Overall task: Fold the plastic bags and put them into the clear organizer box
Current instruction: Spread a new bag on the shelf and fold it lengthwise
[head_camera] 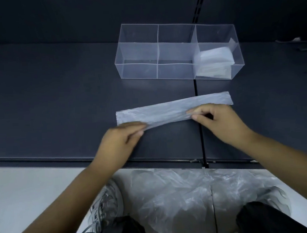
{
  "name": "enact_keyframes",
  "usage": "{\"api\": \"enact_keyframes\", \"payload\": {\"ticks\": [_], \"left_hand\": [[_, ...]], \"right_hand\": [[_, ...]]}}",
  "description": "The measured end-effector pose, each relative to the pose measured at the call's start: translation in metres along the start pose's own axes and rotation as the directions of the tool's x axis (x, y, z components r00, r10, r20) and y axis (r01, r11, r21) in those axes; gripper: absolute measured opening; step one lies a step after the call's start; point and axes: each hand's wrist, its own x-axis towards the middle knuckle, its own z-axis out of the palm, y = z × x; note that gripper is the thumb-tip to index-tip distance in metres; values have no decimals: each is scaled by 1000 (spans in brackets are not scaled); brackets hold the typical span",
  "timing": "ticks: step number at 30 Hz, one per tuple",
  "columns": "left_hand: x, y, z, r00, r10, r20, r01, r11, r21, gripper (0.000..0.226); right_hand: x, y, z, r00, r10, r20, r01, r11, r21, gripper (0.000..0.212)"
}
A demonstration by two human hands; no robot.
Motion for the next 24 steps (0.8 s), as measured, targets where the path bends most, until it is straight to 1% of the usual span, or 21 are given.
{"api": "enact_keyframes", "payload": {"ticks": [1, 2, 3, 4, 7, 9, 11, 12, 13, 14, 15, 16, 17, 18, 19, 20, 21, 22, 23, 24], "left_hand": [[-1, -5, -8, 990, -138, -25, 135, 985, -110, 16], [0, -11, -15, 963, -267, -43, 253, 945, -207, 12], [1, -15, -19, 928, -369, -53, 340, 896, -286, 8], [3, -19, -22, 900, -432, -57, 391, 858, -332, 7], [9, -25, -29, 869, -494, -36, 449, 817, -362, 11], [14, -28, -29, 853, -519, -46, 477, 814, -332, 12], [17, -27, -28, 847, -514, -139, 485, 853, -194, 5], [16, -24, -26, 847, -479, -229, 472, 877, -89, 7], [14, -19, -24, 854, -397, -335, 427, 904, 17, 13], [11, -13, -21, 873, -256, -416, 333, 935, 123, 15], [8, -5, -15, 898, -95, -430, 207, 953, 220, 17], [5, 3, -7, 924, 46, -380, 75, 952, 298, 20], [3, 8, 3, 952, 130, -277, -31, 940, 338, 25], [2, 11, 12, 981, 135, -142, -77, 932, 355, 36], [0, 12, 19, 996, 90, -8, -80, 921, 382, 49], [-1, 10, 25, 995, 35, 94, -73, 894, 442, 62], [-2, 6, 29, 986, -19, 163, -70, 850, 522, 71], [-4, 1, 32, 978, -51, 202, -81, 802, 591, 78], [-6, -2, 33, 974, -59, 217, -94, 770, 631, 81], [-6, -4, 34, 975, -55, 216, -99, 760, 643, 81]], "right_hand": [[5, 2, -3, 998, 59, 24, -61, 996, 63, 12], [10, 4, -4, 994, 106, 33, -109, 985, 131, 13], [15, 6, -4, 988, 149, 28, -152, 969, 197, 14], [19, 7, -3, 983, 186, 10, -183, 954, 239, 14], [31, 9, 3, 965, 256, -61, -231, 935, 269, 15], [35, 8, 7, 955, 284, -88, -253, 932, 260, 13], [38, 7, 9, 949, 291, -118, -262, 941, 214, 15], [38, 6, 10, 948, 289, -130, -262, 946, 192, 16], [39, 6, 10, 947, 289, -139, -263, 948, 176, 17], [39, 5, 11, 946, 288, -147, -264, 951, 163, 17], [39, 4, 11, 945, 287, -155, -265, 953, 149, 18], [40, 3, 11, 945, 282, -164, -263, 956, 129, 19], [40, 3, 12, 945, 279, -169, -263, 958, 112, 20], [40, 3, 12, 944, 280, -175, -266, 959, 97, 22], [40, 3, 13, 943, 282, -178, -272, 959, 82, 23], [40, 2, 13, 942, 286, -174, -279, 958, 68, 23], [40, 0, 13, 941, 293, -168, -287, 956, 58, 21], [39, -2, 13, 941, 293, -171, -291, 956, 34, 16], [37, -5, 13, 941, 265, -209, -277, 960, -34, 14], [34, -9, 15, 944, 177, -279, -226, 962, -151, 23]]}}
